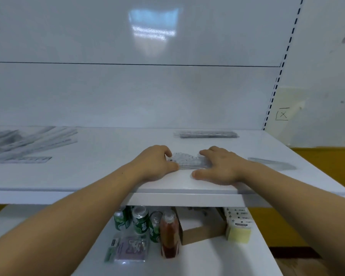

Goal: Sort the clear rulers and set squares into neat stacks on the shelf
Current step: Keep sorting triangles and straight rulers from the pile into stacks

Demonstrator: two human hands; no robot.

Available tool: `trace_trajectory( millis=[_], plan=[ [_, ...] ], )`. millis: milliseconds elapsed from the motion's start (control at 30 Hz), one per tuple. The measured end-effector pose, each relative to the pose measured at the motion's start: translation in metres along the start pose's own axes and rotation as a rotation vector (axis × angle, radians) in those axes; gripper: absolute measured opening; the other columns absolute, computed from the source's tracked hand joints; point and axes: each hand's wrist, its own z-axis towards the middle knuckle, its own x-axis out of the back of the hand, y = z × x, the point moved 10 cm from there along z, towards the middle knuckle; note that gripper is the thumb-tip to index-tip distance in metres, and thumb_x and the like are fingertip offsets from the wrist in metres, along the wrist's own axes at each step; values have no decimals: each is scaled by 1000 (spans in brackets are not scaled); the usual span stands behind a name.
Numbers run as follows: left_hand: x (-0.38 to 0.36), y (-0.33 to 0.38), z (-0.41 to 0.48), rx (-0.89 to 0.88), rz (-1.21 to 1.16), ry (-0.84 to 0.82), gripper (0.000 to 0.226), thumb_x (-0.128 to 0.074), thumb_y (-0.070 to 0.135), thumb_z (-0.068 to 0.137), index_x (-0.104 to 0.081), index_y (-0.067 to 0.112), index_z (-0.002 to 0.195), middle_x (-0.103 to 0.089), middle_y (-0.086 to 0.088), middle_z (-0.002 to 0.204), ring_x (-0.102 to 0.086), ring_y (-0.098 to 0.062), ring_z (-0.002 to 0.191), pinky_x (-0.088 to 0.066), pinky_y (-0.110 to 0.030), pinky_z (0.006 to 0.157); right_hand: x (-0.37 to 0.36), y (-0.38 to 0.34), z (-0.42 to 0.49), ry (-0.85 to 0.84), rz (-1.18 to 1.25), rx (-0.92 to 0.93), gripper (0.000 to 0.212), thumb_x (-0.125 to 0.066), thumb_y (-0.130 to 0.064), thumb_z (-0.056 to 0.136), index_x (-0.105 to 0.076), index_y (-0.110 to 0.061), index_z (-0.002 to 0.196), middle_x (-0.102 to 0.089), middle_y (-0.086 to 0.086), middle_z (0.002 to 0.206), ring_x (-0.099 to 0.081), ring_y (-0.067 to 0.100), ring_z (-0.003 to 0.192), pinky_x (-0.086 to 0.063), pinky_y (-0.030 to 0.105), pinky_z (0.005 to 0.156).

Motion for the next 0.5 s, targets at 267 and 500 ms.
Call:
trace_trajectory(
  millis=[267, 500],
  plan=[
    [-3, -5, 10, -25, 5, -118, 50, -69, 35, 83, -54, 23, 129, -54, 8, 105, -52, -6, 85, -39, -20, 78, 8, -10, 31, -30, 78, 142, 53, -63, -54, 81, -51, -29, 127, -55, -9, 121, -52, 10, 105, -42, 24, 92],
    [12, -17, 11, 1, 11, -132, 64, -63, 53, 81, -41, 31, 138, -51, 11, 117, -52, -9, 99, -38, -23, 85, 28, -27, 59, -102, 51, 191, 71, -54, -66, 78, -43, -28, 137, -50, -9, 134, -49, 12, 119, -37, 30, 103]
  ],
)
